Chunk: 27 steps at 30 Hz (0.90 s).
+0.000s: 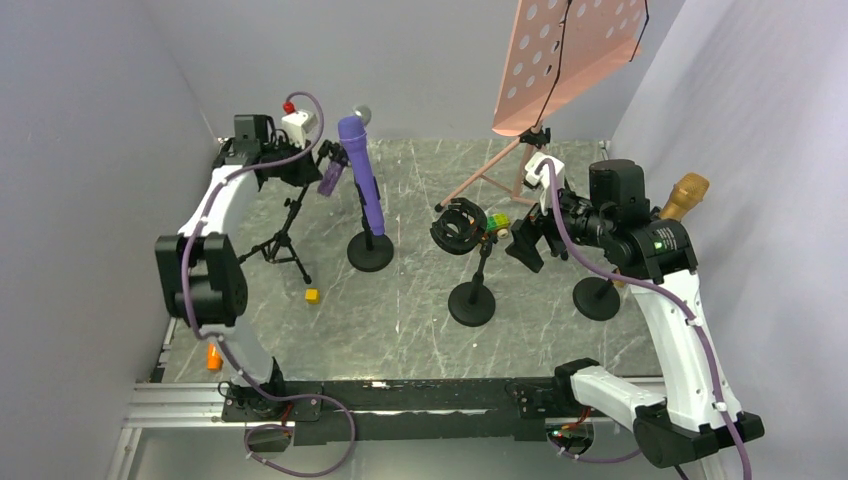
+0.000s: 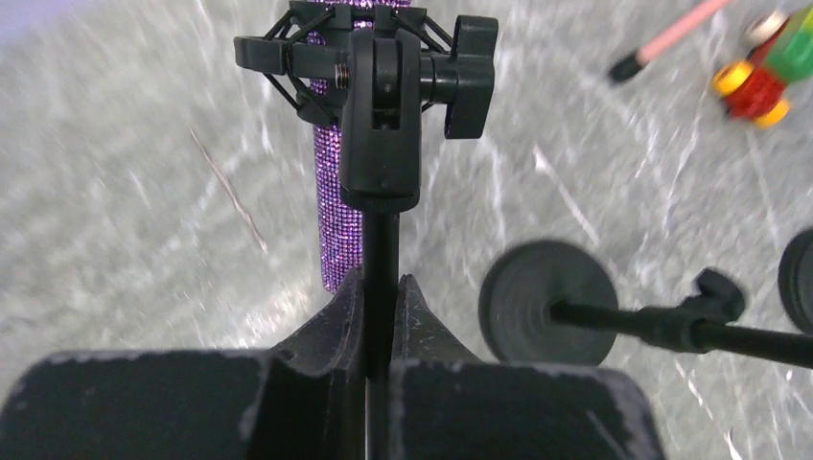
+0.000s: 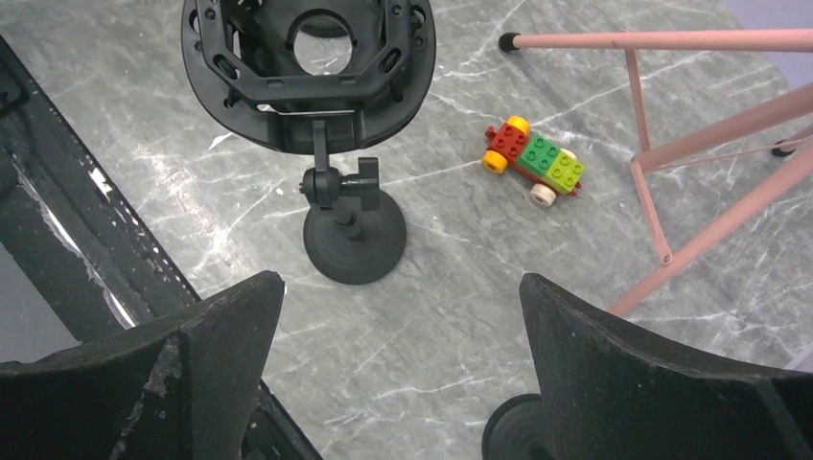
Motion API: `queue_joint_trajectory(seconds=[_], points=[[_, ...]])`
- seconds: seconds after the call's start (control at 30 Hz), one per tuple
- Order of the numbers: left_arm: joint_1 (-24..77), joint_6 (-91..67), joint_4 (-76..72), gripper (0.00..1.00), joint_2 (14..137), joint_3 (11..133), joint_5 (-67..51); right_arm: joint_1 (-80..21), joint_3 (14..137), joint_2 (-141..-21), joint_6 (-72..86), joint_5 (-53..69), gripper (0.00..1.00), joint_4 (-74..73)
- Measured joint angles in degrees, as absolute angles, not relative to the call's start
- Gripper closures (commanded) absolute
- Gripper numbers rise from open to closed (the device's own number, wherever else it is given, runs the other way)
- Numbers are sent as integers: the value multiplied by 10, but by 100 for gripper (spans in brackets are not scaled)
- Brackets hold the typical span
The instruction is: Remove the microphone from the stand
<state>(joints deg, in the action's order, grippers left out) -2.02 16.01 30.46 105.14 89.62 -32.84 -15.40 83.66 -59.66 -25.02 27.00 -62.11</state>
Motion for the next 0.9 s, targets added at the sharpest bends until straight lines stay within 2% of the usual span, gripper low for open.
queue_joint_trajectory(seconds=[0.2, 0.47, 0.6, 0.9], points=[[-25, 76, 35, 100, 945, 776, -362, -154, 853, -617, -260, 264, 1, -642], [-30, -68, -301, 100, 983, 688, -355, -152, 888, -642, -285, 231, 1, -695], [-30, -93, -396, 100, 1038, 707, -346, -152, 904, -660, -296, 213, 1, -730], [-28, -97, -509, 100, 1116, 736, -316, -150, 910, -696, -309, 187, 1, -769]])
